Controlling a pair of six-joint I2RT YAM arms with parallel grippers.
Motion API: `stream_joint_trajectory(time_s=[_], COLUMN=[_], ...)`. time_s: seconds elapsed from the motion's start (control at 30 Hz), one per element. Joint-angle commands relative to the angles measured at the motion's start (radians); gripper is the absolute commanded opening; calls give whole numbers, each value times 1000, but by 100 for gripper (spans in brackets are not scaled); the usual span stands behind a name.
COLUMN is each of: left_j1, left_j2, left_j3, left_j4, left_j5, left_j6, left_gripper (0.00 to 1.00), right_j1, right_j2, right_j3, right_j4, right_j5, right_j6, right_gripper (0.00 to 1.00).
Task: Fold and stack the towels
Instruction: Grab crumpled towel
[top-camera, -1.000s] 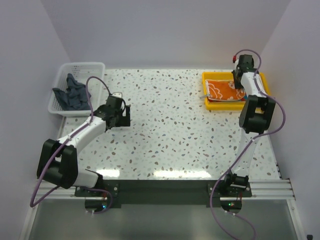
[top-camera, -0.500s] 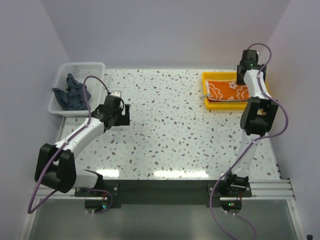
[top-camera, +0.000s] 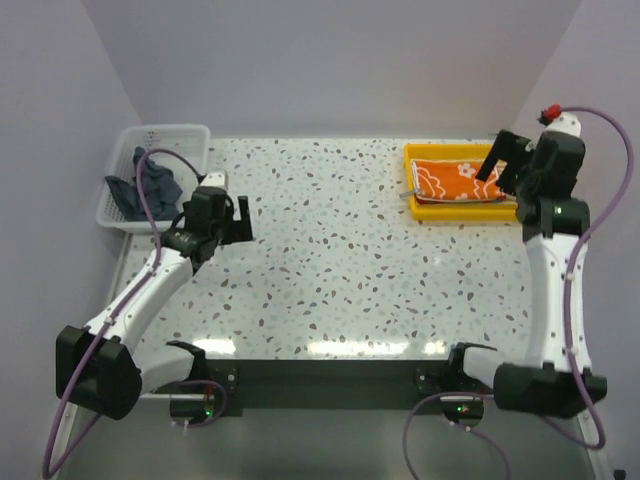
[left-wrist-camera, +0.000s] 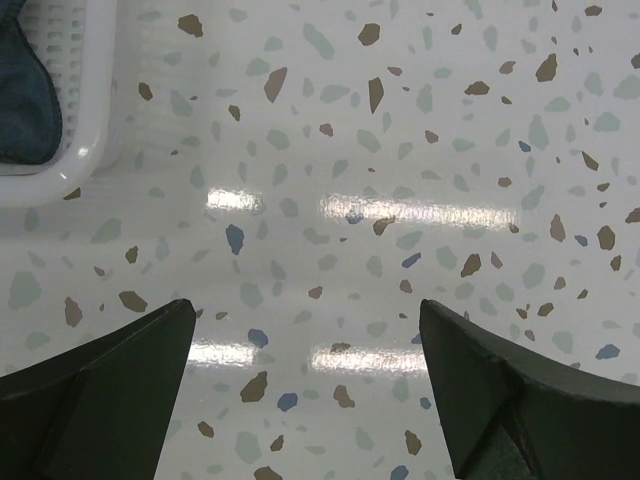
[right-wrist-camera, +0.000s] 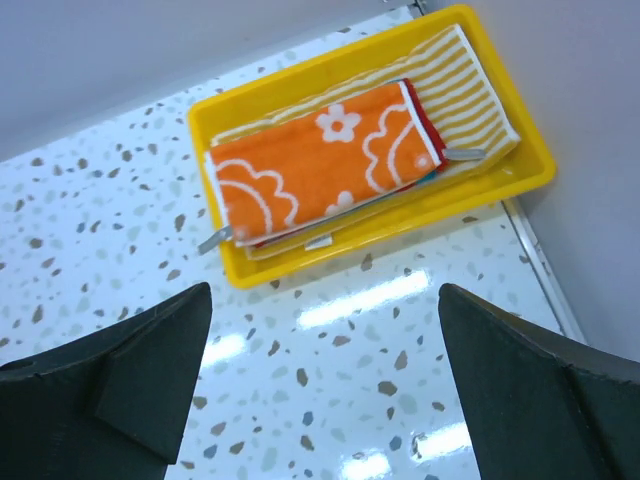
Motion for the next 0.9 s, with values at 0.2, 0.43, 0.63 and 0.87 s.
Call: stream_joint_trajectory(time_s=[0.2, 0.43, 0.63, 0.87], left_j1=[63, 270, 430, 501], left_j2=[102, 330, 608, 912], left_j3=[256, 457, 621, 805], left_j4=[-80, -81, -64, -30], left_j5=[-107, -165, -222, -300], left_j6=[-50, -71, -94, -82], left_gripper=[100, 100, 100, 100], right_j1=[202, 322, 391, 415], right_j2=[-366, -424, -417, -388], right_j3=[-383, -505, -525, -545], right_j4=[127, 136, 167, 184], right_j5=[-277, -348, -412, -445], right_j6=[130, 61, 38, 12], right_gripper=[99, 99, 99, 99])
